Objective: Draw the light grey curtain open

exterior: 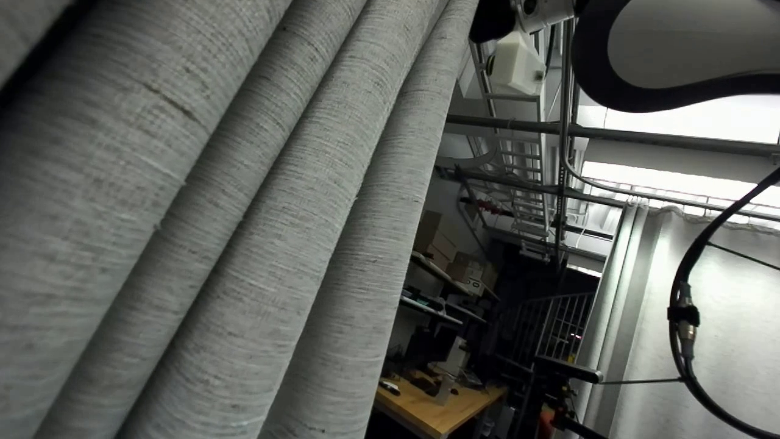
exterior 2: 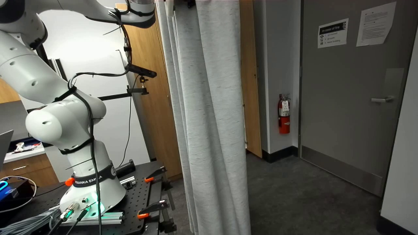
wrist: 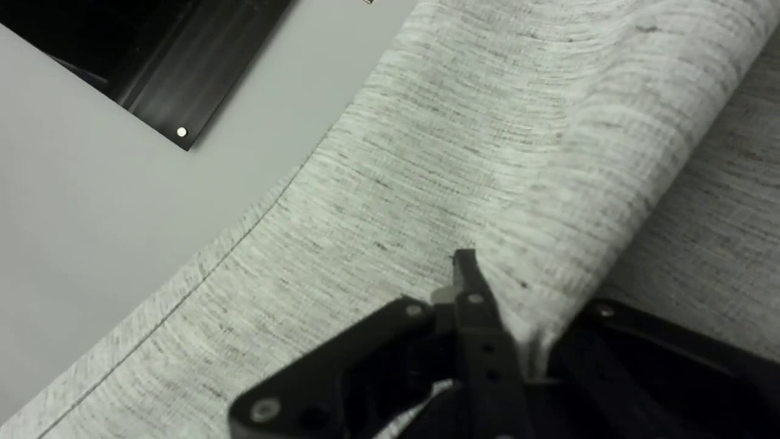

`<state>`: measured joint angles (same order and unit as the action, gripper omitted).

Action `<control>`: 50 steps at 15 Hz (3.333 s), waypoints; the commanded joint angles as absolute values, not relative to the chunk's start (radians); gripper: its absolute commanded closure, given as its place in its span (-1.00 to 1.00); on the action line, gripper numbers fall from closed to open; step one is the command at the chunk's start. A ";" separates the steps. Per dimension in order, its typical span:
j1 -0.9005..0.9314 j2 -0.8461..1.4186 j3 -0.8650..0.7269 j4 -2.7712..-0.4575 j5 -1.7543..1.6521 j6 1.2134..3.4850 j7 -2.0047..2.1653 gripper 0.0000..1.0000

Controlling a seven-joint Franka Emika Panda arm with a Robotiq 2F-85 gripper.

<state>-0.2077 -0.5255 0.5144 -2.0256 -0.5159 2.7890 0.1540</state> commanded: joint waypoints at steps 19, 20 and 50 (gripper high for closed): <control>-0.036 -0.449 0.835 -1.899 -0.721 2.353 0.179 1.00; -0.036 -0.444 0.845 -1.890 -0.732 2.343 0.180 1.00; -0.013 -0.354 0.882 -1.701 -1.067 2.006 0.241 0.98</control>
<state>-0.0753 -0.3918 0.9087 -1.7110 -1.0199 2.0412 0.2246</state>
